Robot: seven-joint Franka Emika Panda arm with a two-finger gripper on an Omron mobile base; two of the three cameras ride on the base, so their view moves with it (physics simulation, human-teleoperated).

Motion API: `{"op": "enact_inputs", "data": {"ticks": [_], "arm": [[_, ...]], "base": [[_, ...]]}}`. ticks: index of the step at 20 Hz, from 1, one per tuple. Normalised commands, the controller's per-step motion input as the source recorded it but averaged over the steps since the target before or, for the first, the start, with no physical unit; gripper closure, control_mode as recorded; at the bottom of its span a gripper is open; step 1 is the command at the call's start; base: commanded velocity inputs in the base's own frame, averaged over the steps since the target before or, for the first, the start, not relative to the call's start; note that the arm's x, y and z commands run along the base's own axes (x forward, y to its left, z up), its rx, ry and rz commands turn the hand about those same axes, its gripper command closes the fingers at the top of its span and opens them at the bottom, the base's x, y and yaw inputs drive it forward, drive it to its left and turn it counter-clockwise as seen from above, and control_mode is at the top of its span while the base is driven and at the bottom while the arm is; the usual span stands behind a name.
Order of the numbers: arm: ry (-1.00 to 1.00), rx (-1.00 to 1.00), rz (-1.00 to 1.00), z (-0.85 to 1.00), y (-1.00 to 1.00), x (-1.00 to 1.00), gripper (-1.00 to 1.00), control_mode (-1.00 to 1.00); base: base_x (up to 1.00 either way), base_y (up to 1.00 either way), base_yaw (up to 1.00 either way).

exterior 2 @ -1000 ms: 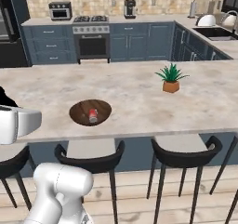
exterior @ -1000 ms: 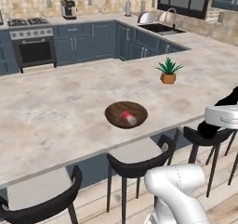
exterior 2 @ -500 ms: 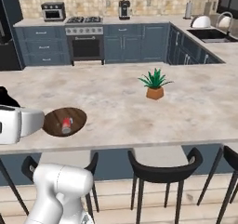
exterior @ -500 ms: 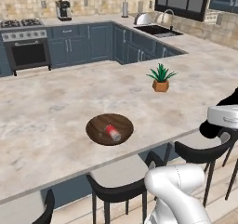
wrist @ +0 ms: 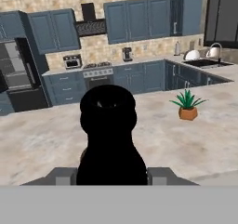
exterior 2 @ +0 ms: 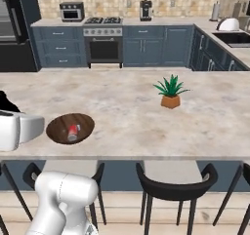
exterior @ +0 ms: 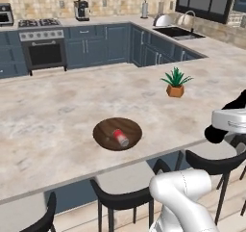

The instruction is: Open the fridge, grab two sodas, and place both sodas inside the bowl with ice on the dining counter.

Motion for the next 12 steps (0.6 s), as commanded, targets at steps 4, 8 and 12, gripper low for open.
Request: {"op": "enact_inputs", "data": {"ticks": [4,8,12], "arm": [[0.00,0.00,0.00,0.00,0.00,0.00,1.00,1.00],[0.12,-0.07,0.42,-0.08,0.11,0.50,1.00,-1.00],[0.15,-0.11,0.42,-0.13,0.09,0.46,1.00,-1.00]], "base": [[0.52,0.11,0.43],[0.00,0.00,0.00],[0.00,0.00,0.00]]}}
